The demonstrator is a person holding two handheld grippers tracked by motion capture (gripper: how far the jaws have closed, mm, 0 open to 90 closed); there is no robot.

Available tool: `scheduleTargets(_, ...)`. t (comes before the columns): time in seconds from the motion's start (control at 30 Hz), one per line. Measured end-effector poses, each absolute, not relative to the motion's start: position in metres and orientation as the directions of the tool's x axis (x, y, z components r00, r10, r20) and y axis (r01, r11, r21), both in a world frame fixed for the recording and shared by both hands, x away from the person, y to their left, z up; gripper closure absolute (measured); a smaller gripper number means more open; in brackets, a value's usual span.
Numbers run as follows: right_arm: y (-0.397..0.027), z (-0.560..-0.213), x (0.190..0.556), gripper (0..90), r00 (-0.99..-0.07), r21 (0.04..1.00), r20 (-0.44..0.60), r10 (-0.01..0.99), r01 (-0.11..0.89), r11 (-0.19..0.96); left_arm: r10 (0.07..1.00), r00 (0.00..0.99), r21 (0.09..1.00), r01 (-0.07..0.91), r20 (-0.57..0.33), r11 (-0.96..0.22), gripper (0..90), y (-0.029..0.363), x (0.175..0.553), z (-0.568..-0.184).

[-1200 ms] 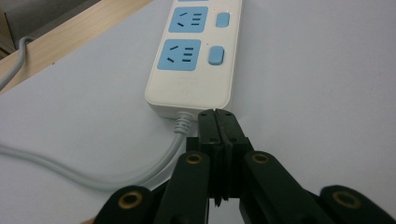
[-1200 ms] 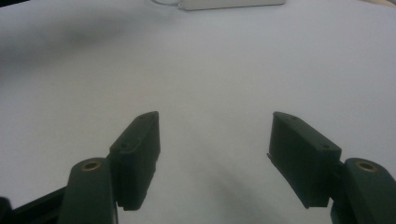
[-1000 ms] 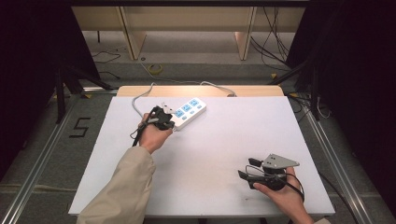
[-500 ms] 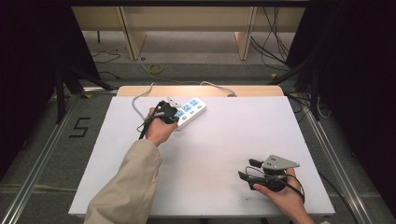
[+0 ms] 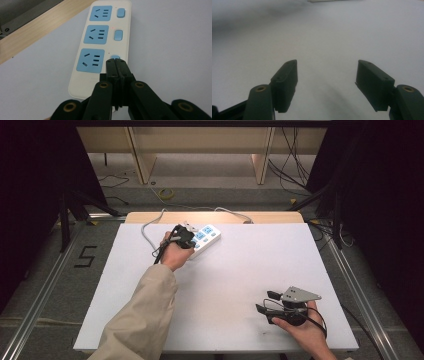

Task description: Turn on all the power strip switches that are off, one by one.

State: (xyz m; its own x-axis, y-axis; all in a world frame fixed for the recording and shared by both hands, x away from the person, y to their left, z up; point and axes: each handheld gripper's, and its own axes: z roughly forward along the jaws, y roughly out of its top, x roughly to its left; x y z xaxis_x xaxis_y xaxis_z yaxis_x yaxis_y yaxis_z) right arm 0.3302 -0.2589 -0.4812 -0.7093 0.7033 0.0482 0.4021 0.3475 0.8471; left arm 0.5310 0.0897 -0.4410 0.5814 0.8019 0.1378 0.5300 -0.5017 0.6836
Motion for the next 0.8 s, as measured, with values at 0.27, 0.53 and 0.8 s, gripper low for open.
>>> scheduleTargets(0.27, -0.259, -0.481, 0.33, 34.5, -0.709, 0.847, 0.047, 0.704, 0.402, 0.347, 0.795, 0.587, 0.678, 0.522, 0.155, -0.518, 89.9, 0.086, 0.538, -0.439)
scheduleTargets(0.53, -0.26, -0.481, 0.33, 34.6, -0.707, 0.848, 0.044, 0.705, 0.399, 0.348, 0.796, 0.586, 0.668, 0.532, 0.153, -0.52, 89.9, 0.084, 0.545, -0.442)
scheduleTargets(0.8, -0.261, -0.48, 0.33, 34.3, -0.702, 0.85, 0.036, 0.711, 0.397, 0.348, 0.794, 0.589, 0.669, 0.531, 0.151, -0.521, 89.9, 0.078, 0.548, -0.441)
